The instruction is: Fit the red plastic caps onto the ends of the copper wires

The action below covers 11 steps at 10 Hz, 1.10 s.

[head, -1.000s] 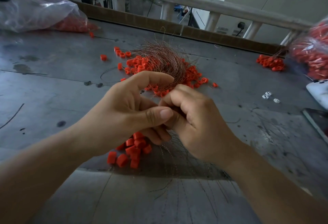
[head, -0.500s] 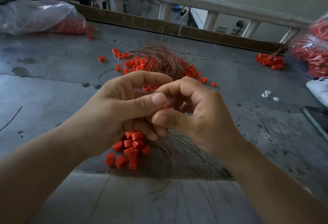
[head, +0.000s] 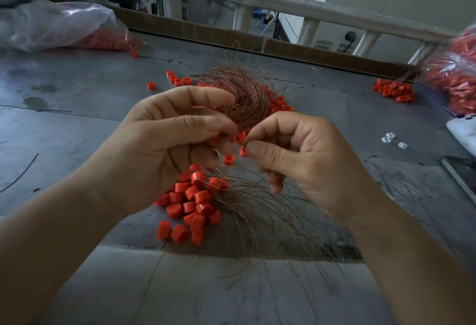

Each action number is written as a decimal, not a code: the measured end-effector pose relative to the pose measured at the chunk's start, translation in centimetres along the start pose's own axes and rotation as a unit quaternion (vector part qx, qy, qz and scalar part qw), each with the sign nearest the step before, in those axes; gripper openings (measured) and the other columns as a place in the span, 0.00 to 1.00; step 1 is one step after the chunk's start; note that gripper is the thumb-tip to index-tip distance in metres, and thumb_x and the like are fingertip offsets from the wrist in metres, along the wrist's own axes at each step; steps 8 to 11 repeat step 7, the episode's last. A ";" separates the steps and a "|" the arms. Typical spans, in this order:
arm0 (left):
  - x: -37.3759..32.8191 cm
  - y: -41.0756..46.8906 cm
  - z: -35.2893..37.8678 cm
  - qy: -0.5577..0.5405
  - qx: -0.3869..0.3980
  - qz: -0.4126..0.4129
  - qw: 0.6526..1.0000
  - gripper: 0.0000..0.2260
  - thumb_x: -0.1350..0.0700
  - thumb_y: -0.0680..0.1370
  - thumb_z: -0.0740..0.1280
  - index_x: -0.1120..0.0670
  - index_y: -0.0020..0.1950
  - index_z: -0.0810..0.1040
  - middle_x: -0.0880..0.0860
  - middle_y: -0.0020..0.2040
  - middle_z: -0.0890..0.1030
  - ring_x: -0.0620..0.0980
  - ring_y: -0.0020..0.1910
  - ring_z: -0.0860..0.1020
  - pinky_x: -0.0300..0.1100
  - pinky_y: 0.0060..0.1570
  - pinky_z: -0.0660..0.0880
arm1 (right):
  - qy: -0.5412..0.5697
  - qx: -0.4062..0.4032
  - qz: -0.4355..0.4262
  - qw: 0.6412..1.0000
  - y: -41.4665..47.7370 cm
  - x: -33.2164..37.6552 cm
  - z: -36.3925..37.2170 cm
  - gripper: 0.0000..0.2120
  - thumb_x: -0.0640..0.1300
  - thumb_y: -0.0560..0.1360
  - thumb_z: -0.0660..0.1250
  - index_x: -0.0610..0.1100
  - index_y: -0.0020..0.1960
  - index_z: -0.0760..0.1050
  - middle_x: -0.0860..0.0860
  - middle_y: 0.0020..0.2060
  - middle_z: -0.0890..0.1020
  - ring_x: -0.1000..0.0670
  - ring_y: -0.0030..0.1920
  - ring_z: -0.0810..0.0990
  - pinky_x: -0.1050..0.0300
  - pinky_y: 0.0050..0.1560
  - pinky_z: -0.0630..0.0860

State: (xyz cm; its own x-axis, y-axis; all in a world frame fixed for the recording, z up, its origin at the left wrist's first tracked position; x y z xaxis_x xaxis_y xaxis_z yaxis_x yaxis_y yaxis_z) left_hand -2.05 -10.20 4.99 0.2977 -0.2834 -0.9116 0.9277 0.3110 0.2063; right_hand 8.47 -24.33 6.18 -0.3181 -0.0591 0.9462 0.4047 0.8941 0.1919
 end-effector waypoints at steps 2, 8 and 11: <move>-0.5 0.6 -1.7 0.171 -0.058 -0.010 0.984 0.13 0.67 0.54 0.76 0.53 0.31 0.82 0.52 0.28 0.80 0.46 0.27 0.80 0.32 0.25 0.74 | -0.228 -0.032 -0.028 0.973 0.3 -0.6 -1.4 0.09 0.42 0.71 0.69 0.54 0.37 0.75 0.60 0.31 0.77 0.60 0.29 0.73 0.67 0.29 0.72; 0.6 0.6 -2.4 0.517 -0.087 -0.030 0.851 0.06 0.53 0.63 0.73 0.42 0.32 0.78 0.36 0.36 0.80 0.34 0.36 0.77 0.34 0.40 0.71 | -0.333 0.027 0.028 0.942 0.4 -2.0 -1.5 0.05 0.50 0.70 0.69 0.54 0.37 0.74 0.59 0.32 0.77 0.64 0.36 0.74 0.73 0.38 0.70; 0.6 0.6 -2.4 0.517 -0.087 -0.030 0.851 0.06 0.53 0.63 0.73 0.42 0.32 0.78 0.36 0.36 0.80 0.34 0.36 0.77 0.34 0.40 0.71 | -0.333 0.027 0.028 0.942 0.4 -2.0 -1.5 0.05 0.50 0.70 0.69 0.54 0.37 0.74 0.59 0.32 0.77 0.64 0.36 0.74 0.73 0.38 0.70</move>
Point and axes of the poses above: each hand's wrist, its own y-axis towards the middle knuckle, its own z-axis out of the palm, x = y × z, the point moved 1 cm from there along y, towards the middle knuckle
